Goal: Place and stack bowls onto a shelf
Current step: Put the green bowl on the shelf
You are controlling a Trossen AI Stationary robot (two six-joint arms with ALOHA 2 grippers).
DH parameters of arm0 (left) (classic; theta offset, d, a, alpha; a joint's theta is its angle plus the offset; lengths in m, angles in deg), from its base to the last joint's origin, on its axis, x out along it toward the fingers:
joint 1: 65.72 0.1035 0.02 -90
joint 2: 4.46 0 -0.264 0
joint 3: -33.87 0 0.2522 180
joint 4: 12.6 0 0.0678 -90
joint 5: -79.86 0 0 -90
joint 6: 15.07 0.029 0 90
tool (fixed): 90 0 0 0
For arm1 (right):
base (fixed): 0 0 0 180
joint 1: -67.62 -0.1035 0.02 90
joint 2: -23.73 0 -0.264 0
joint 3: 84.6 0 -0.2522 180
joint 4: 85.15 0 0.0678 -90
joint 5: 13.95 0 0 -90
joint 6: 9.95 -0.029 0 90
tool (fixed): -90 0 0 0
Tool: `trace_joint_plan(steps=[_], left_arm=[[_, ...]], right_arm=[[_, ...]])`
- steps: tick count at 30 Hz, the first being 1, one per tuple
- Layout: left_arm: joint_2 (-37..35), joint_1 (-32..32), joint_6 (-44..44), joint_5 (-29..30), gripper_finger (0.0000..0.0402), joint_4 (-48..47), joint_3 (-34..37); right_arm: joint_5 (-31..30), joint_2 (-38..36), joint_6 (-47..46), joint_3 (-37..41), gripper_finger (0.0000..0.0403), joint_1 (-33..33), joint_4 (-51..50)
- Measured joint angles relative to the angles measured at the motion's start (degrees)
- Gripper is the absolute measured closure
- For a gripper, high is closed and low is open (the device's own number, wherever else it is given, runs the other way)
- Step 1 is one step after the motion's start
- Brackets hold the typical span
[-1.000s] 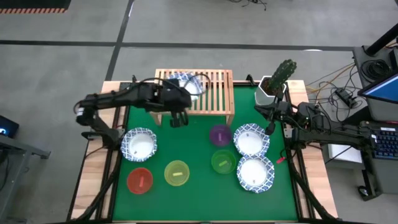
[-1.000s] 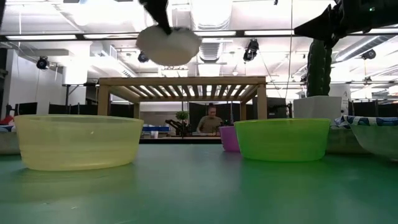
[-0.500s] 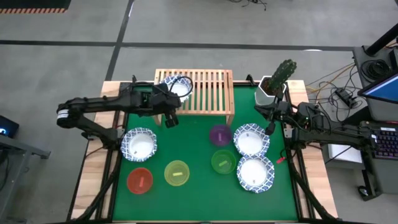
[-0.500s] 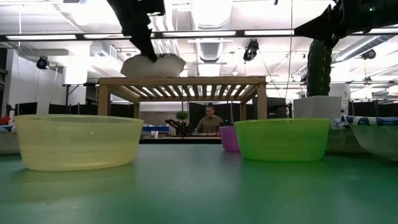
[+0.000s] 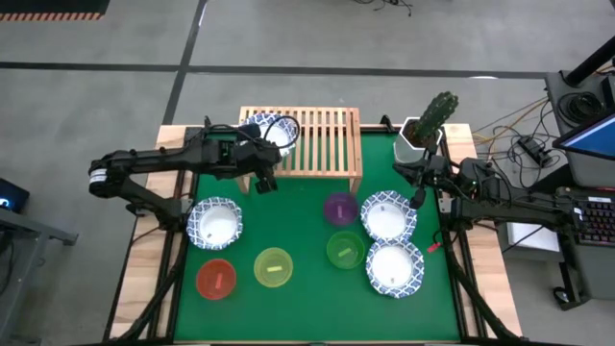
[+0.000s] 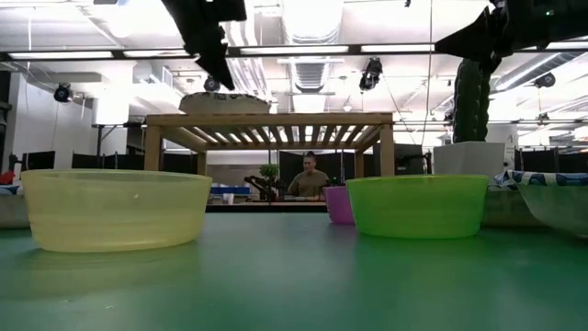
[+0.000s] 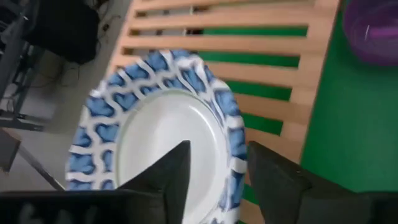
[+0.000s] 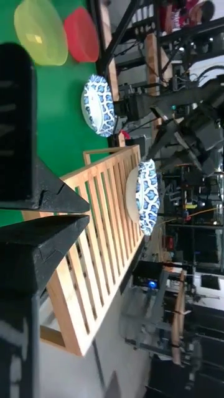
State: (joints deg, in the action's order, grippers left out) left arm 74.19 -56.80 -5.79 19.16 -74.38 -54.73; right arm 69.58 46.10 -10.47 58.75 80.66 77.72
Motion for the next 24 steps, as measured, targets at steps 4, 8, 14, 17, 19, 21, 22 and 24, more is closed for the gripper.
trace_joint_plan(steps=[4, 8, 14, 17, 19, 21, 22, 24], left_arm=[[-1.3, -0.8, 0.5, -0.2, 0.023, -1.3, -2.4], [-5.1, -2.7, -0.3, -3.3, 0.0225, 2.3, -0.7], [-14.8, -7.8, 0.0, -4.8, 0.0235, 17.9, 12.1], [-20.5, -10.5, 2.8, -4.9, 0.024, 30.1, 20.4], [-24.0, -11.8, 5.8, -4.8, 0.0241, 37.3, 26.0], [-27.6, -12.7, 9.5, -4.9, 0.0242, 44.3, 31.3], [-29.3, -12.8, 11.3, -4.9, 0.0242, 47.3, 33.6], [-32.7, -12.9, 13.8, -4.9, 0.0242, 51.9, 37.9]], right_arm=[[0.8, 1.1, -4.8, 0.1, 0.0394, 0.0, -1.3], [3.8, 3.8, -9.2, 0.1, 0.0394, -0.1, -1.0], [4.0, 9.3, -12.4, 0.1, 0.0394, -1.2, 4.8], [4.0, 12.3, -13.1, -0.8, 0.0394, -1.8, 8.4], [4.1, 14.4, -13.2, -2.3, 0.0394, -2.2, 8.0], [4.1, 16.4, -13.9, -4.6, 0.0394, -2.6, 7.6], [4.1, 17.3, -13.9, -5.9, 0.0394, -2.7, 7.9], [4.1, 18.9, -13.9, -9.4, 0.0394, -2.7, 5.0]])
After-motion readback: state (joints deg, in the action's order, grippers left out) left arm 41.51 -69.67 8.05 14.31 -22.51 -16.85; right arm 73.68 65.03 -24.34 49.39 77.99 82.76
